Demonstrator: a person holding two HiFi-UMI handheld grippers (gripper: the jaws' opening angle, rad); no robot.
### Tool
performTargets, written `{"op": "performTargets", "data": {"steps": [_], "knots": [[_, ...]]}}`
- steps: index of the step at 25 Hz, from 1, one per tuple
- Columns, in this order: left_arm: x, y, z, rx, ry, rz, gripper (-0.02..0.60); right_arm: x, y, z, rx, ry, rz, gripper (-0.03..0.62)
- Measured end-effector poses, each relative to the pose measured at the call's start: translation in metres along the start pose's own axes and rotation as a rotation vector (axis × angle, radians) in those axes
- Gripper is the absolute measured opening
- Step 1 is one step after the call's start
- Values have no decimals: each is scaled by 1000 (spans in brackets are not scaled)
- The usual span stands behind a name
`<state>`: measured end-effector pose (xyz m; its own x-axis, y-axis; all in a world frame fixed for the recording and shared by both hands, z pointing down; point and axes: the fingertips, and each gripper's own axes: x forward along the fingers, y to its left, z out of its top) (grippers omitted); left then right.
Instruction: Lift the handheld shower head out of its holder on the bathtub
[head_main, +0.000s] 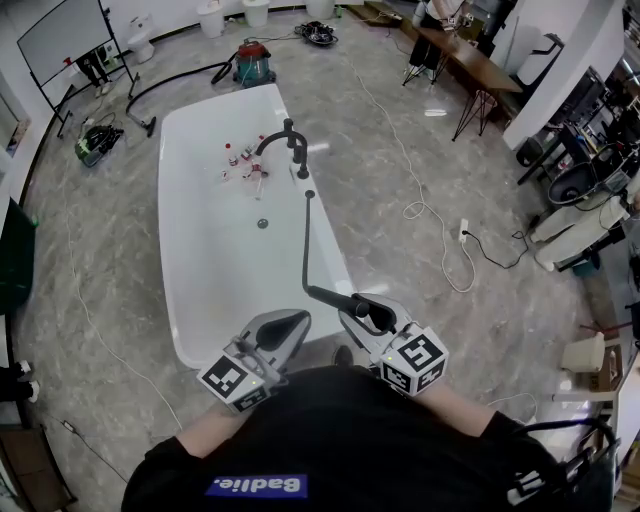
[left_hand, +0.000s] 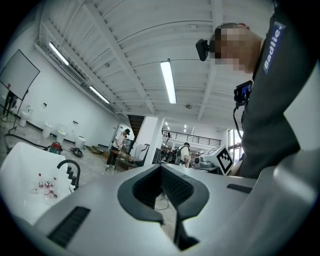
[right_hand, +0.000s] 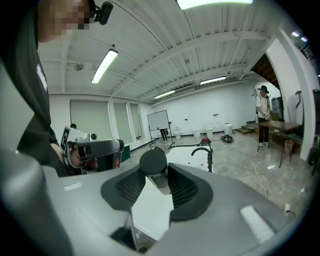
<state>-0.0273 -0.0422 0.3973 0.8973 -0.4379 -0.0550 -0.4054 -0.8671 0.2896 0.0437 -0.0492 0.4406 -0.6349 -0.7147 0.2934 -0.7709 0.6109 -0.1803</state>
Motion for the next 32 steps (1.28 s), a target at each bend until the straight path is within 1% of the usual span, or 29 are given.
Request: {"op": "performTargets", "data": {"steps": [2, 10, 14, 18, 23, 28, 30, 32], "knots": [[1, 0, 1, 7, -5, 2, -6, -1, 4, 5, -14, -8, 7, 132], [2, -8, -5, 12, 24, -26, -6, 4, 7, 12, -27, -30, 18, 132], [11, -15, 3, 16, -12, -33, -6, 5, 7, 9, -28, -26, 35, 132], [9, -18, -12, 19, 35, -47, -6, 6, 5, 7, -13, -35, 39, 132], [11, -20, -4, 23, 26, -45, -6, 6, 3, 8, 4, -40, 43, 132], [9, -18, -14, 30, 35, -57, -6, 8, 1, 1, 16, -35, 44, 132], [9, -19, -12, 29, 27, -56, -6, 8, 2, 1, 17, -36, 44, 132], [11, -19, -2, 28, -9, -49, -6, 8, 2, 0, 20, -37, 43, 132]]}}
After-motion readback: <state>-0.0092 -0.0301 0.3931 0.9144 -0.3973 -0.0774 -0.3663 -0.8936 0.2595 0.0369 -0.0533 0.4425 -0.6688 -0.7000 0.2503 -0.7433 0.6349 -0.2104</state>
